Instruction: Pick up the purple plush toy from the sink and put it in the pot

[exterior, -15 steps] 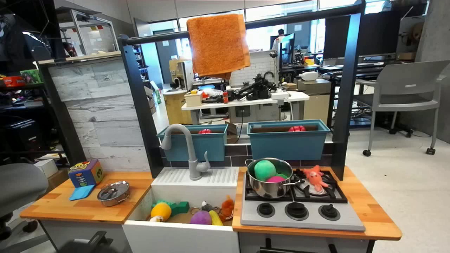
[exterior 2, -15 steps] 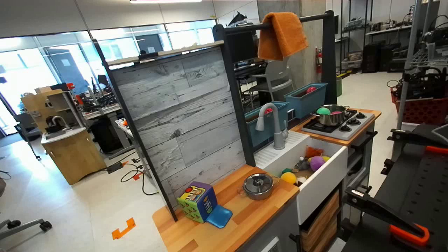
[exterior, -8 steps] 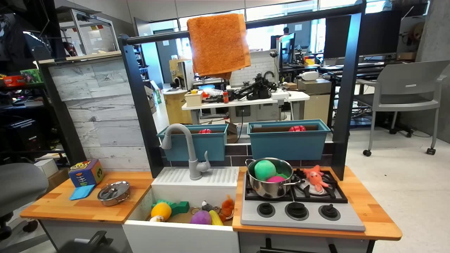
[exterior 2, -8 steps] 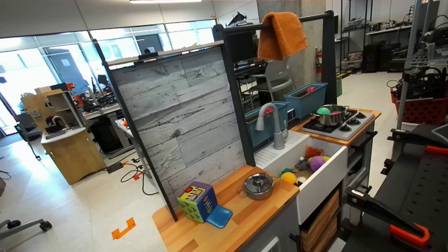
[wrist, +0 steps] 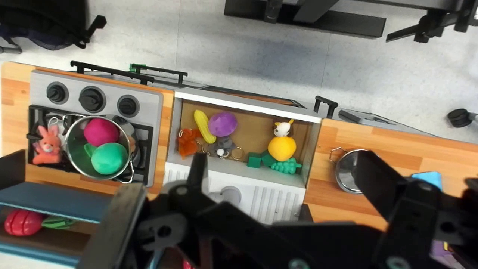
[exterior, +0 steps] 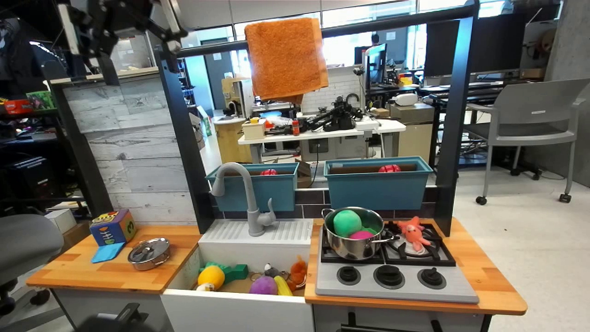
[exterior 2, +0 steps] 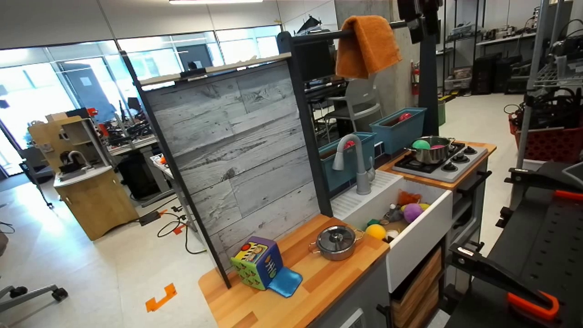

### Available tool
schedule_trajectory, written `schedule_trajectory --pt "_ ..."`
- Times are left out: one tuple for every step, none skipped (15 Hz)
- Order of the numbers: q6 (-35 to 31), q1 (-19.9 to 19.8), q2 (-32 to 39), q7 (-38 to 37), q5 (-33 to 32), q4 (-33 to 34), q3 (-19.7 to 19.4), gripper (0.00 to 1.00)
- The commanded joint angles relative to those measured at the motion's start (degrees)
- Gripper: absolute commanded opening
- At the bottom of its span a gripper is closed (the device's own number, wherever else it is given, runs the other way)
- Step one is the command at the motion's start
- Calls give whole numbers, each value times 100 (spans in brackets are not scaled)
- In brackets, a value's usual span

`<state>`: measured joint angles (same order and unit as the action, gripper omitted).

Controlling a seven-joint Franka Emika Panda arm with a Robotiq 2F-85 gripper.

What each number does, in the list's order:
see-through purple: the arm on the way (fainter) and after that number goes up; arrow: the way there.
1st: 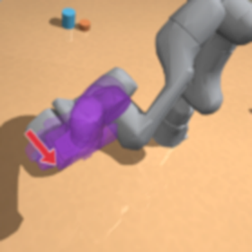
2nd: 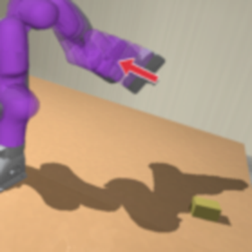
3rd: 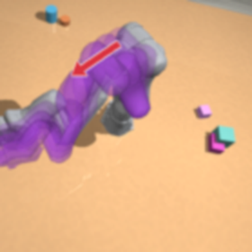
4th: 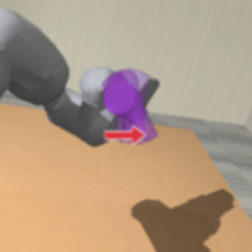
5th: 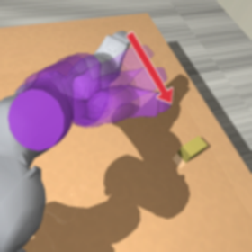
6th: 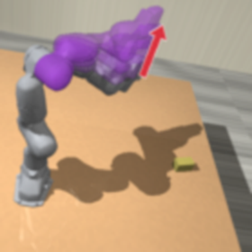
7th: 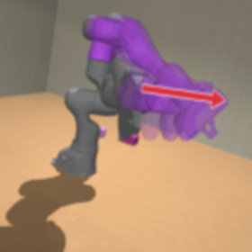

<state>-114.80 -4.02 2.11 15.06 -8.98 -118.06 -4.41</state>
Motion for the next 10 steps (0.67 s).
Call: schedule_trajectory --pt "85 -155 1096 472 275 897 -40 100" --pt "146 -187 1386 531 333 1062 1 100" --pt "117 -206 1669 557 422 1176 51 100" --pt "103 -214 1924 559 470 1268 90 100" --pt "108 -220 2167 572 500 1348 127 100" --pt "59 -245 2393 589 583 1427 173 100" --pt "-27 -277 2625 555 656 1524 207 100" --pt "88 -322 2874 576 745 1683 238 100" --pt "-28 -370 3080 547 853 1772 261 100" --pt "-139 -428 3273 514 987 1855 286 100"
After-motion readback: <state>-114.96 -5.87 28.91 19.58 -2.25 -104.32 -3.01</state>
